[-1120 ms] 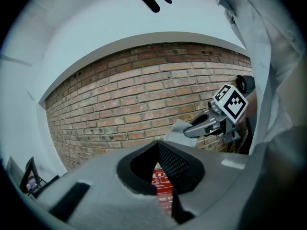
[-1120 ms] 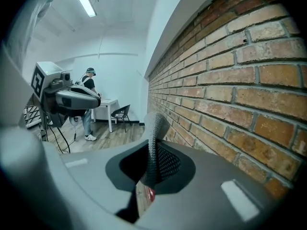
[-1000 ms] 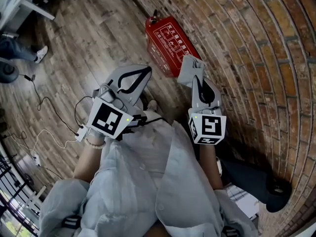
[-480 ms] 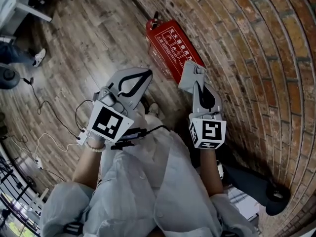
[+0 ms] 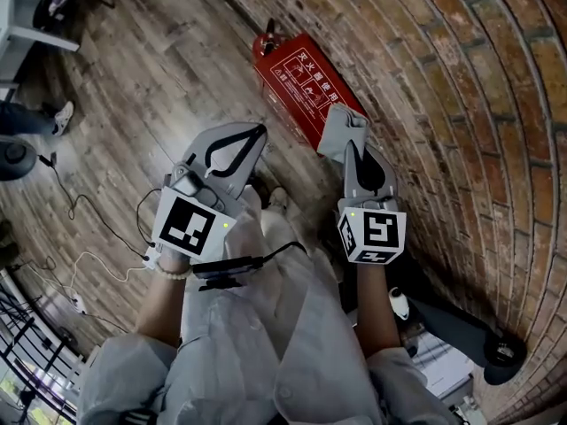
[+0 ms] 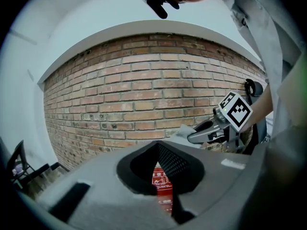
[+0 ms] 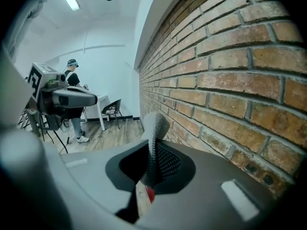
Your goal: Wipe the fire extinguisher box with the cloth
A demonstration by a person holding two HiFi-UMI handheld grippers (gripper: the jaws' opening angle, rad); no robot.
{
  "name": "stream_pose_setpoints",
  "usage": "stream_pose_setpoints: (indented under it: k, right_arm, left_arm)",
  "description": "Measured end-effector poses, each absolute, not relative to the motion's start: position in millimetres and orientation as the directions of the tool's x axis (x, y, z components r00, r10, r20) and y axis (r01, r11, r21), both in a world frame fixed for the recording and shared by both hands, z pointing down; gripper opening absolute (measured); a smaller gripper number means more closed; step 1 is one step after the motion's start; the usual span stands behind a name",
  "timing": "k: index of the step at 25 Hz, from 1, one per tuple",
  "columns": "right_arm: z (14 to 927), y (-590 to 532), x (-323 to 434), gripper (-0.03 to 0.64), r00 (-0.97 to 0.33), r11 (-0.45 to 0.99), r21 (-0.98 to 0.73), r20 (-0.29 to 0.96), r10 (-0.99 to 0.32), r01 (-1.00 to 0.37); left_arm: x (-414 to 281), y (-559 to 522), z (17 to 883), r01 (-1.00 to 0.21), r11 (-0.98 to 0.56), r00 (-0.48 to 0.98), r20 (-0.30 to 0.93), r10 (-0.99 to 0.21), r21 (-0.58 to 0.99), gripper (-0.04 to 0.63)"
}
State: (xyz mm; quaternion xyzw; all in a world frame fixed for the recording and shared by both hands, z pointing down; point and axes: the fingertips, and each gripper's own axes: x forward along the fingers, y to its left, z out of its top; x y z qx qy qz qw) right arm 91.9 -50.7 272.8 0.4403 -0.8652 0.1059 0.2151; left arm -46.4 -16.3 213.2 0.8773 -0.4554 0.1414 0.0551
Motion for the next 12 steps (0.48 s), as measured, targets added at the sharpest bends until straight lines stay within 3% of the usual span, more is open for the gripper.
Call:
stream_pose_setpoints:
  k: [12]
  right_arm:
    - [314,-105,52,0.025,-0.538,0.614,0.020,0.459,-0.707,-0.789]
  left_arm:
    - [-56,-73,256,-0.770,-0.634,0.592,0.286,-0.753,-0.073,-0.003]
